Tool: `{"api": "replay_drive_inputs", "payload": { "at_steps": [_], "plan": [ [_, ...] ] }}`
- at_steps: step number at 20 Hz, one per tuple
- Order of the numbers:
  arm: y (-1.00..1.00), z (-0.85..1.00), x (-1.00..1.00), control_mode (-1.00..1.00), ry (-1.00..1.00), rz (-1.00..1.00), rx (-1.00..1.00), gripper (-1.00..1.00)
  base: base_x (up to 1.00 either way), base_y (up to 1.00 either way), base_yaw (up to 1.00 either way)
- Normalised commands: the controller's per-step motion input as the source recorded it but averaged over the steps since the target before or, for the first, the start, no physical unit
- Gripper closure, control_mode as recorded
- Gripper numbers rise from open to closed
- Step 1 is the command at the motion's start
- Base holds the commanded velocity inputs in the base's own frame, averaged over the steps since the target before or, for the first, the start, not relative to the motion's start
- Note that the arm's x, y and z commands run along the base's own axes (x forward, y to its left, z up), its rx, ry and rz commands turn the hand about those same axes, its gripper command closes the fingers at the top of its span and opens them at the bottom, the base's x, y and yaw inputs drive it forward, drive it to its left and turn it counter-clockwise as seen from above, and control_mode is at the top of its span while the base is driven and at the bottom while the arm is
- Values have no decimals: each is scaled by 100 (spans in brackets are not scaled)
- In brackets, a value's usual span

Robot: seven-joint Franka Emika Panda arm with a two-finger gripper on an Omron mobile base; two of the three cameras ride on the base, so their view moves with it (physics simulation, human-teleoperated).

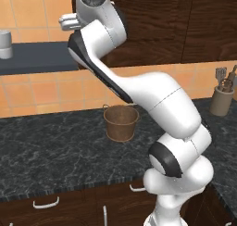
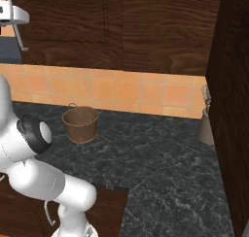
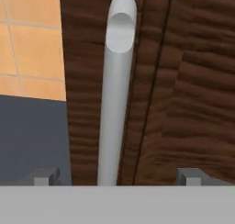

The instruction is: Open the cabinet, pick up the bread from the cabinet and place it in the basket. Then move the basket to the dining counter.

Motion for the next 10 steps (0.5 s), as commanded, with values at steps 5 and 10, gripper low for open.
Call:
{"api": "replay_drive_inputs", "payload": {
  "at_steps": [5,10],
  "plan": [
    [4,-7,29,-100,0,-1,-1,-100,0,0,0],
    [18,-6,20,-100,0,-3,-3,-100,0,0,0]
  ]
}}
